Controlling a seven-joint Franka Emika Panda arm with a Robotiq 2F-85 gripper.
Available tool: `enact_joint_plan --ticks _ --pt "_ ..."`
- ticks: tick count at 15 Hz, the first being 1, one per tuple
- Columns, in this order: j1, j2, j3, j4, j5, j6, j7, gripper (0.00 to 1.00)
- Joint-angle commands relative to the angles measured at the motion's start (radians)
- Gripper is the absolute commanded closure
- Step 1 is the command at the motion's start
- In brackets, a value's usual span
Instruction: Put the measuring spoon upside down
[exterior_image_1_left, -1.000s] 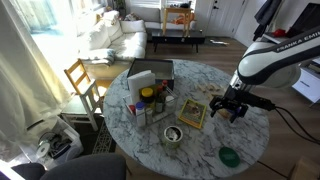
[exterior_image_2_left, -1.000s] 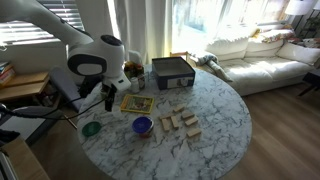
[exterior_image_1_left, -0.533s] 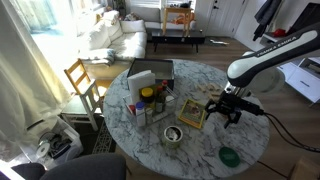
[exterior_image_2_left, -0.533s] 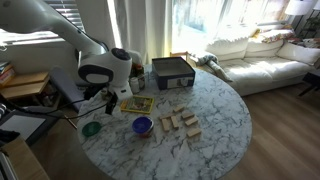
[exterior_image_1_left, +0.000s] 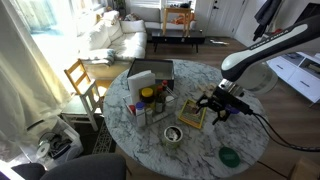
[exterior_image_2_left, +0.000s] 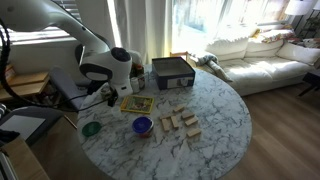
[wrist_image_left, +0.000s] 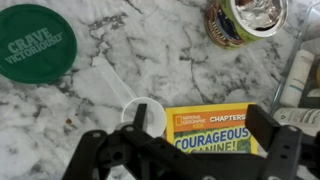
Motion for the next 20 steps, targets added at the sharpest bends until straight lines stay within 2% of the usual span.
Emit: enact_joint_plan --ticks 1,9,20 --pt "0.026 0.034 0.002 0.0 0.031 0.047 -0.04 0.0" --pt "0.057 0.076 0.024 0.002 0.038 0.161 -0.112 0.0" --pt "0.091 0.103 0.041 0.006 0.007 0.183 -0.091 0.0"
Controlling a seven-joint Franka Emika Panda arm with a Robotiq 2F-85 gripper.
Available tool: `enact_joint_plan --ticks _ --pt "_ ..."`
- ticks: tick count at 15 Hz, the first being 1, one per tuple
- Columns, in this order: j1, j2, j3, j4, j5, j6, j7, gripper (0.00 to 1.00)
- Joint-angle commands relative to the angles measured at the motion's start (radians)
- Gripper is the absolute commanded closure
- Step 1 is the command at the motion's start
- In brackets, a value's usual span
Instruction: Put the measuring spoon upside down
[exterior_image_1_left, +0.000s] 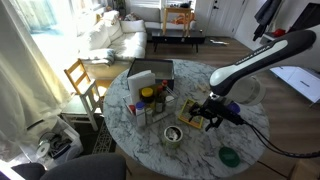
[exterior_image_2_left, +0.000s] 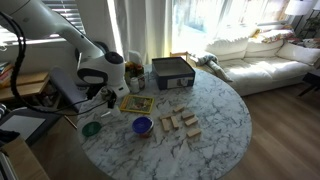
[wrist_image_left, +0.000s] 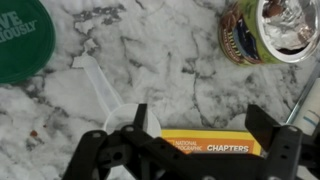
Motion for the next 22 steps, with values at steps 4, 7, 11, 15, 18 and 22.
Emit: enact_joint_plan --ticks 4,7,11,15,18,22 --pt "0.057 0.033 0.01 0.002 -0.034 0.079 0.008 0.0" --pt "0.067 0.027 0.017 0.001 -0.029 0.105 0.005 0.0" --pt "0.072 0.022 0.022 0.004 -0.026 0.107 0.011 0.0" --pt "0.066 0.018 0.036 0.013 -0.006 0.072 0.012 0.0" --pt "0.072 0.013 0.046 0.011 -0.013 0.051 0.016 0.0" --pt "0.075 -0.004 0.042 0.009 -0.022 0.045 0.046 0.0"
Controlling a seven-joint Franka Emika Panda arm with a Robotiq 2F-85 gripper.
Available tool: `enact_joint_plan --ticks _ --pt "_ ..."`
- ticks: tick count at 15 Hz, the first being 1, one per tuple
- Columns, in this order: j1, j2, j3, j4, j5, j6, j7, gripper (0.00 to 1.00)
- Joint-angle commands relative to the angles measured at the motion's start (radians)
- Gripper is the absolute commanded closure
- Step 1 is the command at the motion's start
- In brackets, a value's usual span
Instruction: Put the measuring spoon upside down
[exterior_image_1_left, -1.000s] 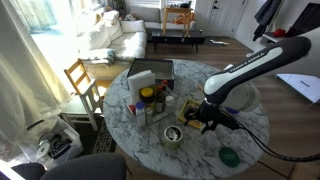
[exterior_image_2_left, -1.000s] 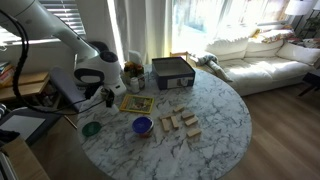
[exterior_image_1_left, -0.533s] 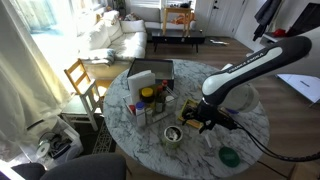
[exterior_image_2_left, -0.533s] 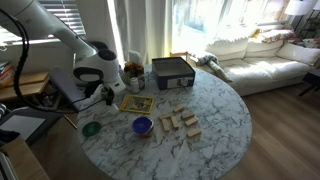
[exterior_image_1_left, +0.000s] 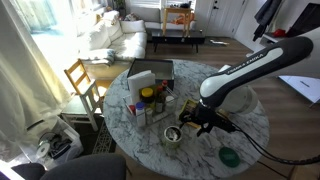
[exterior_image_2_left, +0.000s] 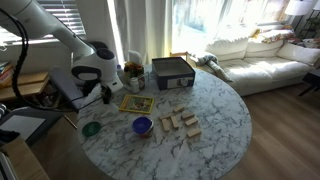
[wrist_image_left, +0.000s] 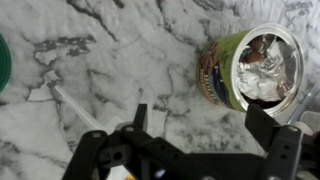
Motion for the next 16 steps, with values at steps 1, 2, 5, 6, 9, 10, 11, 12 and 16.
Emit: enact_joint_plan --ticks 1,2,5,6,9,10,11,12,16 --pt "-0.002 -0.038 -0.008 -0.005 -0.011 -0.027 0.044 0.0" --pt "-0.008 -0.055 -0.01 -0.006 -0.007 -0.036 0.046 0.0" --pt "-0.044 -0.11 -0.02 -0.009 0.008 -0.086 0.027 0.0" --pt "-0.052 -0.132 -0.027 -0.017 0.013 -0.08 0.016 0.0" --pt "-0.043 -0.112 -0.028 0.002 -0.001 -0.059 0.028 0.0" --pt "-0.047 -0.12 -0.029 0.001 0.0 -0.062 0.028 0.0" --pt "-0.047 -0.122 -0.029 -0.001 0.0 -0.063 0.028 0.0" --pt "-0.046 -0.123 -0.029 -0.002 0.0 -0.064 0.028 0.0" --pt "-0.079 -0.076 -0.051 0.032 0.019 -0.117 0.038 0.0"
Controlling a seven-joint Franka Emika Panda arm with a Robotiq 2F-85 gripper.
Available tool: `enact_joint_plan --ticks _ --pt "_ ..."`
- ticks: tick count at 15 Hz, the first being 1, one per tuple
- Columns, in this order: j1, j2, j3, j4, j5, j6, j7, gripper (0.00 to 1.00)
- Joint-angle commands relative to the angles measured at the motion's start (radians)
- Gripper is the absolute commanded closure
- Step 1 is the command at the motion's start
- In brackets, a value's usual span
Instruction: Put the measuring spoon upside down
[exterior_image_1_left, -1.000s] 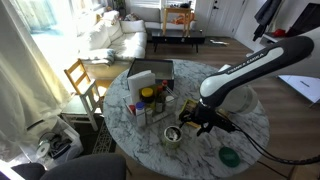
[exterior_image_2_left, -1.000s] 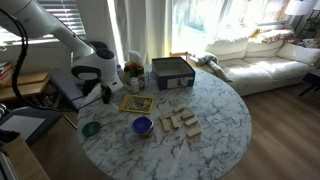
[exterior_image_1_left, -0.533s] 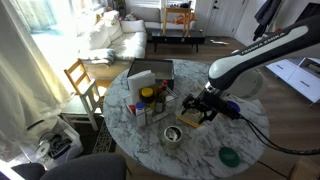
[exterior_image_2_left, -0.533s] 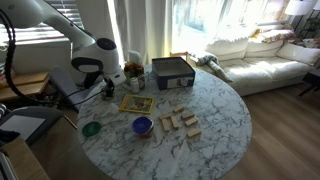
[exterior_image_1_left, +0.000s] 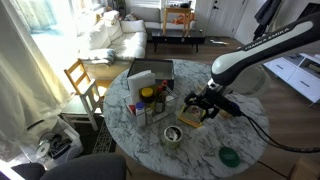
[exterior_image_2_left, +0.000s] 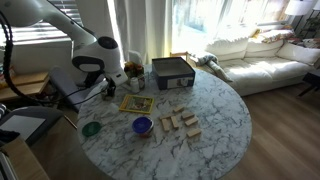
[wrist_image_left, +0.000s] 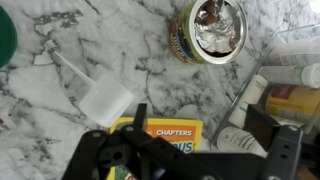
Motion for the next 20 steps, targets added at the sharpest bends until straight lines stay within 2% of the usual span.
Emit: enact_joint_plan --ticks 1,8,16,18,20 --pt "-0.032 0.043 -0.026 0.037 0.016 -0.08 0.003 0.0" --pt "-0.086 0.114 -0.107 0.084 -0.03 -0.23 0.051 0.0" --pt "-0.159 0.223 -0.112 0.142 0.097 -0.448 0.02 0.0" --pt "-0.168 0.243 -0.11 0.152 0.153 -0.48 0.008 0.06" --pt "-0.17 0.262 -0.115 0.161 0.2 -0.498 0.004 0.07"
